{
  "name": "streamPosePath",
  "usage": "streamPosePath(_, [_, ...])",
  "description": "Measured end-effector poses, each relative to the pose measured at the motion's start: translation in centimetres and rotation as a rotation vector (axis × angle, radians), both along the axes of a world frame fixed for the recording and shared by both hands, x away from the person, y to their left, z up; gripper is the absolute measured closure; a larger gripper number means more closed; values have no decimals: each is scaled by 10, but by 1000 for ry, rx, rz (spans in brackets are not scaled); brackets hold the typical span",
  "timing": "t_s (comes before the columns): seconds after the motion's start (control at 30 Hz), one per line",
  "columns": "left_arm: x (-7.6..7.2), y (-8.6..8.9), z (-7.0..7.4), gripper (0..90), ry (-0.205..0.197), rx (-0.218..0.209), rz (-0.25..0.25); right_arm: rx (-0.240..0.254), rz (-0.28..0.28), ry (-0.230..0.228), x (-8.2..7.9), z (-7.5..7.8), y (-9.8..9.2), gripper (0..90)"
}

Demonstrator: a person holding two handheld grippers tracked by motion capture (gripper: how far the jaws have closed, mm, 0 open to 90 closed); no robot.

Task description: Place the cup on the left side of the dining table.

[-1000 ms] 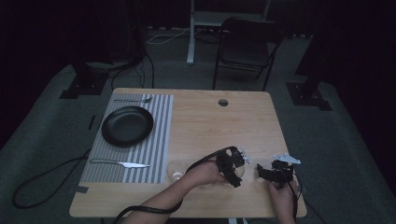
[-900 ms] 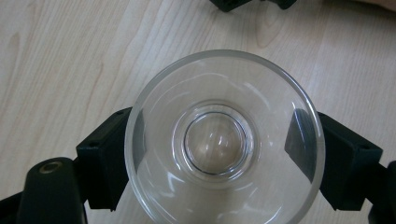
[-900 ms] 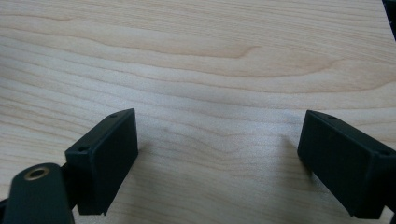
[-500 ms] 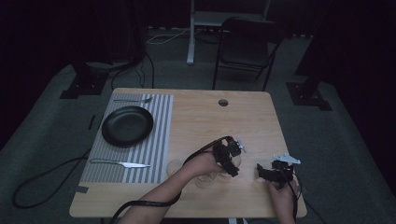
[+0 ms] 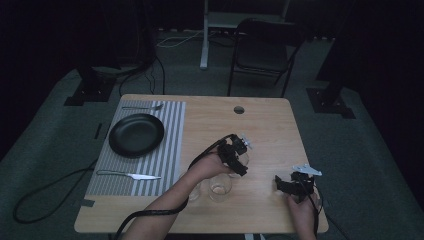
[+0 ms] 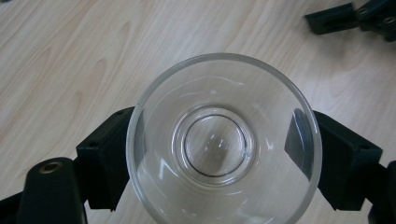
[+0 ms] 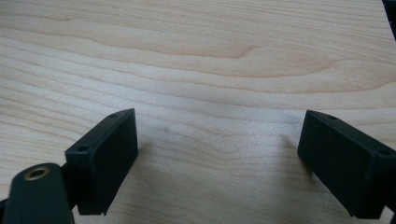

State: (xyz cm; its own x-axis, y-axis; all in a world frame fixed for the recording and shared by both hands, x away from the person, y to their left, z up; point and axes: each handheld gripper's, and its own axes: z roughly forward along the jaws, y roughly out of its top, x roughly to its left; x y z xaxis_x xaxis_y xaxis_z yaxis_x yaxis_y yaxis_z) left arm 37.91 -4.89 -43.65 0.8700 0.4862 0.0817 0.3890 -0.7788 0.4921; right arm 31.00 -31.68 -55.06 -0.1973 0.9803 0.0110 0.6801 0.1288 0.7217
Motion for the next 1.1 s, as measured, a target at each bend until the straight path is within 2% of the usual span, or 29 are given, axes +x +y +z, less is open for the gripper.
streamPosePath(0.1, [6,11,-1,185,21,-7,19,0,-1,0,0,0,0,117])
streamPosePath(0.23, [14,27,-4,185,24,4,66,1,-1,1,0,0,0,117])
streamPosePath(0.4, [18,42,-6,185,27,16,93,1,0,1,0,0,0,118])
streamPosePath(0.47, [21,54,-5,185,17,15,129,1,0,1,0,0,0,117])
streamPosePath(1.1, [21,134,1,185,15,57,261,1,-1,1,0,0,0,118])
